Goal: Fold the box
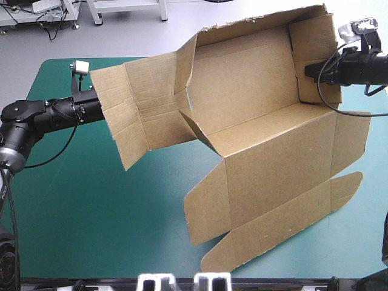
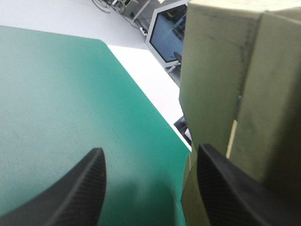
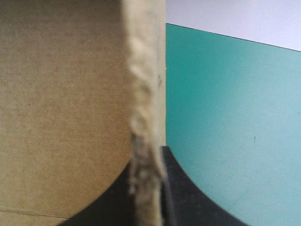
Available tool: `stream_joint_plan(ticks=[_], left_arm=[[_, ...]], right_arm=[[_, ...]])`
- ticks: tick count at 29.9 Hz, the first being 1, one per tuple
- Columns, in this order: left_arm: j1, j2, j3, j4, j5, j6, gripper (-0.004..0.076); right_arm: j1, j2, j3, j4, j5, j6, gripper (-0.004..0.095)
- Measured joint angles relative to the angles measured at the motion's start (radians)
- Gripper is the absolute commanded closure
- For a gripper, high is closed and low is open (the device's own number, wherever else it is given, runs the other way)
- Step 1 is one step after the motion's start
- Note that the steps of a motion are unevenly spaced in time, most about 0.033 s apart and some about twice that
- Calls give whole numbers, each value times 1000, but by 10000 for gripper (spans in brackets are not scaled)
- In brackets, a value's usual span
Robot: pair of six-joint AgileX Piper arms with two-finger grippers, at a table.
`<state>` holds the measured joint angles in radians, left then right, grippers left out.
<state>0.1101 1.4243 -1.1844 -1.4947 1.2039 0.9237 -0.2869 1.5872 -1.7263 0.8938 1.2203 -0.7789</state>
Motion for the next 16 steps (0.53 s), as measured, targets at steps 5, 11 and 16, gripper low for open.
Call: stream_joint_plan(ticks=[5,11,16], left_arm=[[0,-42,1,-11,1,-2,302],[0,-69,1,-12,2,-15,300],[0,-72,1,-6,2,-25,300]], right_arm=[[19,18,0,-17,-41,17,932],[140,24,0,-115,-156,73,932],[231,26,0,-139,-238,107,932]])
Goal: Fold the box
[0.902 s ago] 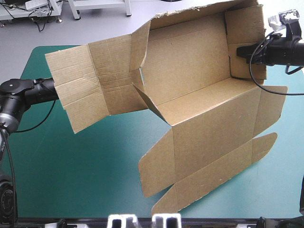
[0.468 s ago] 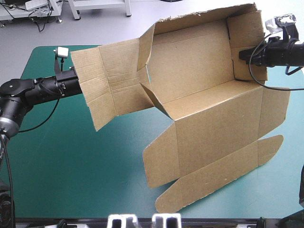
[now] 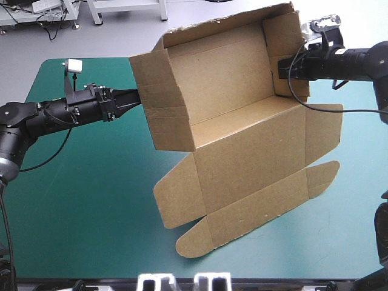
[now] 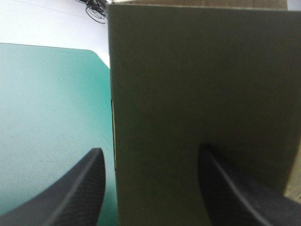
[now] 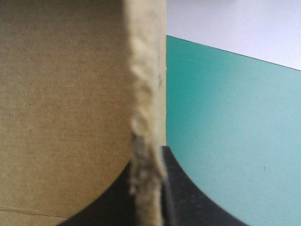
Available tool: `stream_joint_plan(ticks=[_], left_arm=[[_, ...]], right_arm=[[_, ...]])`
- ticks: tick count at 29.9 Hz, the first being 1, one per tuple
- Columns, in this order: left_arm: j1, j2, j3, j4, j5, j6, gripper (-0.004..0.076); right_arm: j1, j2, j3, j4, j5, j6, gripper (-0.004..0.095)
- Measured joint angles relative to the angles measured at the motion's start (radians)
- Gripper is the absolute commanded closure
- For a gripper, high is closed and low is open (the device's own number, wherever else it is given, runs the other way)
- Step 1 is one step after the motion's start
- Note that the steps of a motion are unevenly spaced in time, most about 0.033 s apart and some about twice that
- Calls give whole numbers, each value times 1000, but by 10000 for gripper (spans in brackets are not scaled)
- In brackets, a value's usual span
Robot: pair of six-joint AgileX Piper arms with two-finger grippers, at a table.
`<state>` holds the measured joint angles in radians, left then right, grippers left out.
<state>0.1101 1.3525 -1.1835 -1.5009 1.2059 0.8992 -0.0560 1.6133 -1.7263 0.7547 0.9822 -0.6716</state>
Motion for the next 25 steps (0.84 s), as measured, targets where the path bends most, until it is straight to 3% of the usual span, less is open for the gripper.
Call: stream_joint_plan(ticks=[3,9,25], left_arm=[[0,-1,0,12,0,-4,293],[0,-1,0,11,0,-4,202],[0,-2,0,4,-1,-2,202]], right_arm=[[37,0,0,-9,-29,22,932],[87,0,0,-117,-49,112,932],[241,1,0,-336,-143,336,931]])
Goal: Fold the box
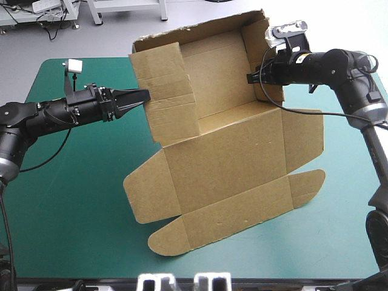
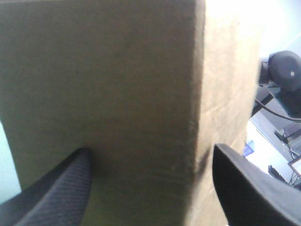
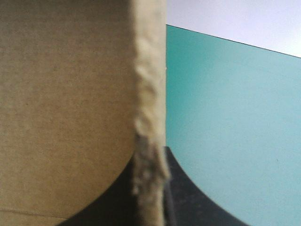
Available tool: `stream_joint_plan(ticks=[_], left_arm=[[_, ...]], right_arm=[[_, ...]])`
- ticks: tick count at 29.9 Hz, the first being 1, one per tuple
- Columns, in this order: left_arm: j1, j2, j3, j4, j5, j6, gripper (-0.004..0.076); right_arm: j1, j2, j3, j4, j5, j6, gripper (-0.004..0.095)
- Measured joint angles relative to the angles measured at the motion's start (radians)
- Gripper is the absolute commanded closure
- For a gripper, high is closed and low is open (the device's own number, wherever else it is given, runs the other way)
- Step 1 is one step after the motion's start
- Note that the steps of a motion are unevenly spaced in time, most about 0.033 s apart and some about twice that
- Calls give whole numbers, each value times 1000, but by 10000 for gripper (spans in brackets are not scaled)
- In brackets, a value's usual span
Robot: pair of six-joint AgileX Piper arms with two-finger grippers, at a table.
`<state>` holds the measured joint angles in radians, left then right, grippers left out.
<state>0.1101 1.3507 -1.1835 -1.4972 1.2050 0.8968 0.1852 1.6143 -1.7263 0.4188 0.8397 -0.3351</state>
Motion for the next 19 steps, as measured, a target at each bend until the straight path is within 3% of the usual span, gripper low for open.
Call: stream_joint_plan(ticks=[9,19], left_arm=[[0,0,-9,68,-9,-9,202],[-25,-3,-51,283,-188,-116,208]], right_arm=[[31,0,0,-75,-13,87,931],[143,47,0,-175,-77,201,930]])
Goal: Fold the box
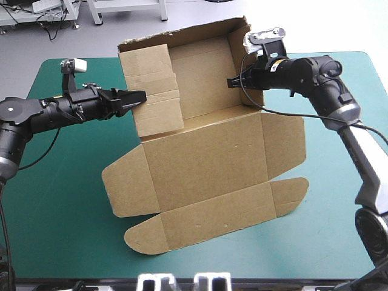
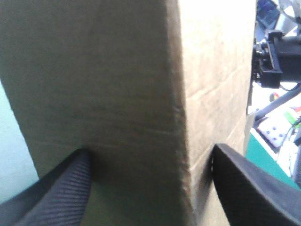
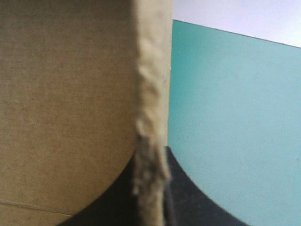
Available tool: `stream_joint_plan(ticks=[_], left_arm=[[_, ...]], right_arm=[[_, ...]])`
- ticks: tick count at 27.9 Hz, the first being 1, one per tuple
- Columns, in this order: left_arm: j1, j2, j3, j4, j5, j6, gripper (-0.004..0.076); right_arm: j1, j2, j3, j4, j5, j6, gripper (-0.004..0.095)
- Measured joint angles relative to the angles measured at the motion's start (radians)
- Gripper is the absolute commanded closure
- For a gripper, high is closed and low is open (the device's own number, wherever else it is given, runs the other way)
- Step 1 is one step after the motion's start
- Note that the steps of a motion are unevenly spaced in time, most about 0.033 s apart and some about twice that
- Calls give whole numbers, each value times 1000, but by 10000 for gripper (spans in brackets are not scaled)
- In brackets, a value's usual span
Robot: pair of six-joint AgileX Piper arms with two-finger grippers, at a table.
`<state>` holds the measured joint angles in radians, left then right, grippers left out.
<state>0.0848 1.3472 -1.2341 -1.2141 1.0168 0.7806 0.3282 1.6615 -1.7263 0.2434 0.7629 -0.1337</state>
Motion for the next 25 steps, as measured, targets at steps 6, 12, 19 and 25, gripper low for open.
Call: stream_joint_plan(ticks=[6,12,19,25], left_arm=[[-116,0,0,273,-203,-184,223],[-226,0,0,630,-342,-521,273],[-254,0,0,838,-386,-803,379],[-256,64,0,832,-391,-844,732]], right_arm=[[44,62,0,-42,-23,50,931],[68,76,0,-47,-33,63,931],[82,76,0,13,-29,39,932],[78,76,0,-9,-10,-7,931]])
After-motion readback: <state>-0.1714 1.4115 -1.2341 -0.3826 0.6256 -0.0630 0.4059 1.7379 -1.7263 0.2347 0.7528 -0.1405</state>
